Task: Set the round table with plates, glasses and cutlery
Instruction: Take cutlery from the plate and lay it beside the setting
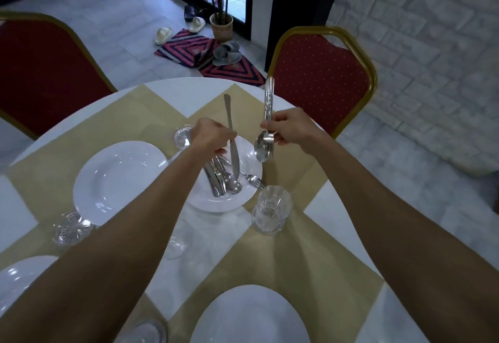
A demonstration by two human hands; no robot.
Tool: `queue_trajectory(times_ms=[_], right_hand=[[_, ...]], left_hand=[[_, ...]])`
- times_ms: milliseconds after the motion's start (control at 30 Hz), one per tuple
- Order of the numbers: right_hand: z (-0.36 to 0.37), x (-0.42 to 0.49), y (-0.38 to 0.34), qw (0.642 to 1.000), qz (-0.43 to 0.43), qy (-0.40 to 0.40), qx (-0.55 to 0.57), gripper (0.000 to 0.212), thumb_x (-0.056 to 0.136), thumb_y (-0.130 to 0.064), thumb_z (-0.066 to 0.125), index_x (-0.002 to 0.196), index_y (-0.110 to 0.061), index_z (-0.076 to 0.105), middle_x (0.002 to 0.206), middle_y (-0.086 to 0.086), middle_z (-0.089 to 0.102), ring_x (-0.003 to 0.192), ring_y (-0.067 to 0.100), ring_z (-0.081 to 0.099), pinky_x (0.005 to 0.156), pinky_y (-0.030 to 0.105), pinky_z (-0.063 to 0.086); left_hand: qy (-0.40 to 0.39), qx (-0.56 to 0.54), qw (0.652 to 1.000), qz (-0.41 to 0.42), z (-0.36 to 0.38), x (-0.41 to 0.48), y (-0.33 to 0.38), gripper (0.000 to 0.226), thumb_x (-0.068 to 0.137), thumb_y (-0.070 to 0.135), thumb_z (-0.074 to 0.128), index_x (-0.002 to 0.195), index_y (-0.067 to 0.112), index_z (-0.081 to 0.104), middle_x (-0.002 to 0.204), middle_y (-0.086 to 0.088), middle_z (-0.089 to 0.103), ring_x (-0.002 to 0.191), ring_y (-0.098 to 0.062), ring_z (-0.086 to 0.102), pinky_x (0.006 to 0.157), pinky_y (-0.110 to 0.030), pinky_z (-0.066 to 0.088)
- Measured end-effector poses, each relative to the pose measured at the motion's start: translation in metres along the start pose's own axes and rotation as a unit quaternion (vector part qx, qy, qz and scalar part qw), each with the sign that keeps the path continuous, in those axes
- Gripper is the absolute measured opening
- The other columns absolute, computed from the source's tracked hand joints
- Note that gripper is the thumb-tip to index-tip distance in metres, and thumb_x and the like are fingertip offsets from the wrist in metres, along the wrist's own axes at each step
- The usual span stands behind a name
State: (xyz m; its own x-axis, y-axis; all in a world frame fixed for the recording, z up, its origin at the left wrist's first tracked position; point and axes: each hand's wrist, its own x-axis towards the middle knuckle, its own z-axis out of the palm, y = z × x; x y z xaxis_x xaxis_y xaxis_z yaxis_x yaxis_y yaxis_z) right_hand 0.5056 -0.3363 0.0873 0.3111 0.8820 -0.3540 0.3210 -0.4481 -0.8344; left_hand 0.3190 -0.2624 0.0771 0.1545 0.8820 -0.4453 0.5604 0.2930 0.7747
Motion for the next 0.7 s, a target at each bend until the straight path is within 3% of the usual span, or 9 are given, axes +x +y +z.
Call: queue_trajectory(times_ms=[133,267,367,567,700], right_hand=[[-0.016,-0.031,-0.025,0.999,-0.043,0.020,0.010,0.023,0.090,-0.026,0.072,0.095,-0.004,0.075,0.082,0.007,0.070,0.065,0.012,0.063,0.054,0.021,0.048],[-0.024,-0.081,-0.050,0.997,-0.072,0.020,0.003,0.024,0.090,-0.025,0.073,0.093,-0.001,0.074,0.078,0.007,0.068,0.061,0.009,0.061,0.053,0.020,0.047],[-0.023,-0.123,-0.057,0.997,-0.076,0.001,-0.004,0.023,0.090,-0.024,0.073,0.091,-0.001,0.074,0.075,0.005,0.069,0.061,0.009,0.063,0.056,0.023,0.047],[-0.004,-0.206,-0.036,0.998,-0.057,-0.008,0.006,0.014,0.091,-0.021,0.072,0.092,-0.006,0.073,0.079,0.006,0.072,0.064,0.013,0.066,0.059,0.027,0.046],[0.019,-0.256,-0.005,0.999,-0.023,-0.018,0.020,0.010,0.092,-0.020,0.071,0.089,-0.011,0.073,0.079,0.004,0.073,0.062,0.010,0.066,0.059,0.026,0.047]], left_hand=[[-0.063,-0.038,0.996,0.043,-0.023,-0.044,0.022,0.024,0.079,0.023,0.082,0.096,0.009,0.072,0.089,-0.004,0.071,0.071,-0.015,0.060,0.056,-0.027,0.048],[-0.082,-0.075,0.990,0.084,-0.037,-0.101,0.039,0.013,0.081,0.024,0.080,0.088,0.015,0.072,0.081,0.001,0.072,0.068,-0.011,0.061,0.060,-0.026,0.049],[-0.094,-0.105,0.984,0.112,-0.041,-0.143,0.036,0.014,0.083,0.019,0.077,0.095,0.014,0.073,0.077,0.001,0.070,0.064,-0.011,0.059,0.060,-0.023,0.049],[-0.120,-0.138,0.977,0.108,-0.042,-0.209,-0.017,0.006,0.085,0.008,0.072,0.088,0.014,0.073,0.071,-0.001,0.067,0.071,-0.019,0.063,0.071,-0.034,0.054],[-0.129,-0.088,0.983,0.099,-0.030,-0.244,-0.066,0.004,0.084,0.013,0.074,0.081,0.014,0.073,0.071,-0.003,0.070,0.069,-0.020,0.064,0.075,-0.041,0.057]])
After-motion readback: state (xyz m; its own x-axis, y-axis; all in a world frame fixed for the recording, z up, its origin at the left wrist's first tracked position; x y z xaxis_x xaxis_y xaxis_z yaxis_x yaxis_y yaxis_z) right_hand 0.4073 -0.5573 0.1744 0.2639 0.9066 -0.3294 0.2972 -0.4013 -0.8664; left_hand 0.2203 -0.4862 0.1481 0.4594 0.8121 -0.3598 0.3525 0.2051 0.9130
